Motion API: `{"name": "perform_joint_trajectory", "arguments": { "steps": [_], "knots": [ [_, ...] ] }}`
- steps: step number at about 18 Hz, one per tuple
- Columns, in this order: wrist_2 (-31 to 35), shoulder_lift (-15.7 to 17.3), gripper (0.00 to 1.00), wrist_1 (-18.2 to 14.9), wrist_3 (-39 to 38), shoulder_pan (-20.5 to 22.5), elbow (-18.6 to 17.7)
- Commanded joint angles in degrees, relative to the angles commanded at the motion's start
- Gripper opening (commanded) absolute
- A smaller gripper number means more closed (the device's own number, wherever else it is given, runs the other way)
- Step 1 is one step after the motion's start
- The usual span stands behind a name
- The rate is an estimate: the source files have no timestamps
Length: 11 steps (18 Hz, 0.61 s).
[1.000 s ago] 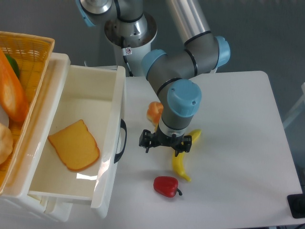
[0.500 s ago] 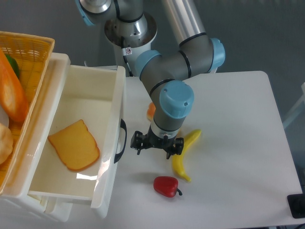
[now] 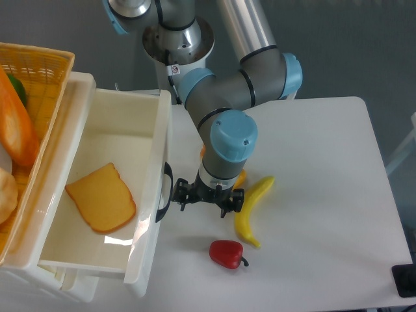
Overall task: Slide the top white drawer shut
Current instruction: 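Push the drawer front with the gripper, sliding the drawer into the cabinet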
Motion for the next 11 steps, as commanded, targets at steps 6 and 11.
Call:
{"name": "perform_joint_trajectory", "arguments": {
  "steps": [6, 11],
  "knots": [
    [-0.3, 0.4, 1.00, -0.8, 0.1, -0.1, 0.0],
    [-0.4, 0.6, 1.00, -0.9, 0.0, -1.3, 0.0]
  ]
}}
